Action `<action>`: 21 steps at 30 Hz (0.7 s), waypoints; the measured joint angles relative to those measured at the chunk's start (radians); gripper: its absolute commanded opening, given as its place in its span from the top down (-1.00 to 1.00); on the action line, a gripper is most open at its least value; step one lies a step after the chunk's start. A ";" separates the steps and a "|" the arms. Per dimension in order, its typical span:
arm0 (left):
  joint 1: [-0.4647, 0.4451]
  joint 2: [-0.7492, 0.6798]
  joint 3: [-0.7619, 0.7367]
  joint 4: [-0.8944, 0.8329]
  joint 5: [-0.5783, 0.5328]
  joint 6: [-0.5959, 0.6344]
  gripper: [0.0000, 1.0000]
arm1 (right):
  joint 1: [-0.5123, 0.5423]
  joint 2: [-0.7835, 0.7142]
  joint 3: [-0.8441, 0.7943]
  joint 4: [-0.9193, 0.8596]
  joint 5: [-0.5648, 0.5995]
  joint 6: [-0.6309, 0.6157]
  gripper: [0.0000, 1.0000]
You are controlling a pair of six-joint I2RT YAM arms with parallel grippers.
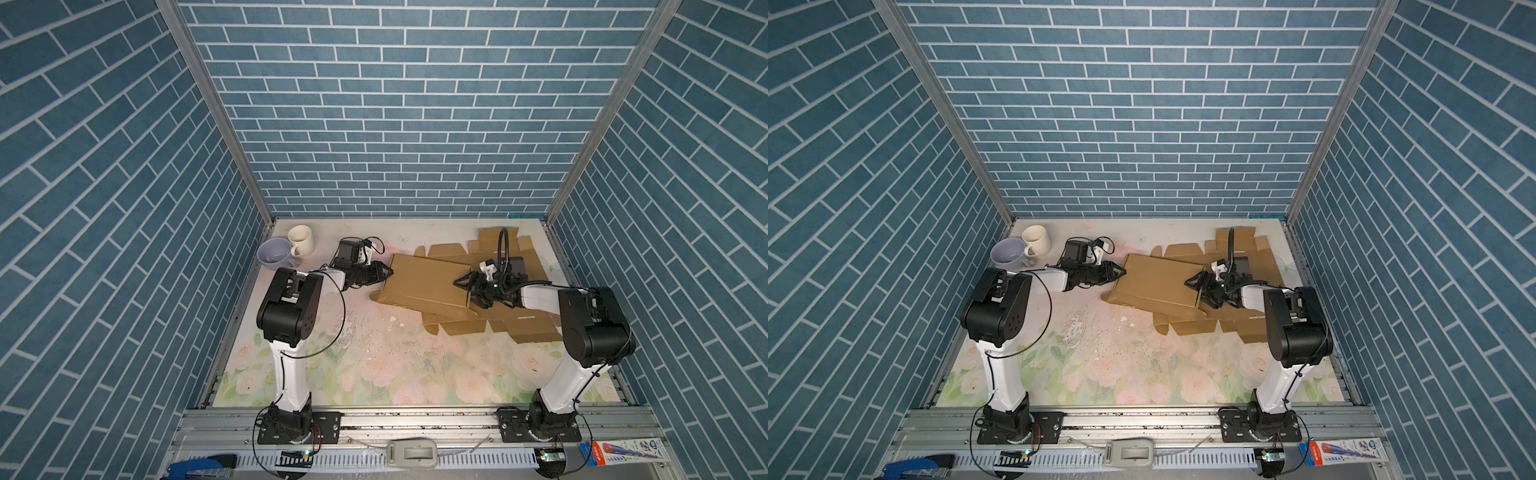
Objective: Fold the paper box
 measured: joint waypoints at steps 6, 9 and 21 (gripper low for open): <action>0.001 0.000 -0.003 0.007 -0.002 -0.005 0.07 | 0.001 0.000 0.005 0.007 0.027 0.003 -0.53; 0.001 0.000 -0.003 0.006 -0.003 -0.004 0.06 | 0.002 0.000 0.034 -0.055 0.061 -0.025 -0.53; 0.005 0.000 -0.014 0.026 -0.006 -0.006 0.03 | 0.018 -0.049 0.098 -0.128 0.121 -0.063 -0.53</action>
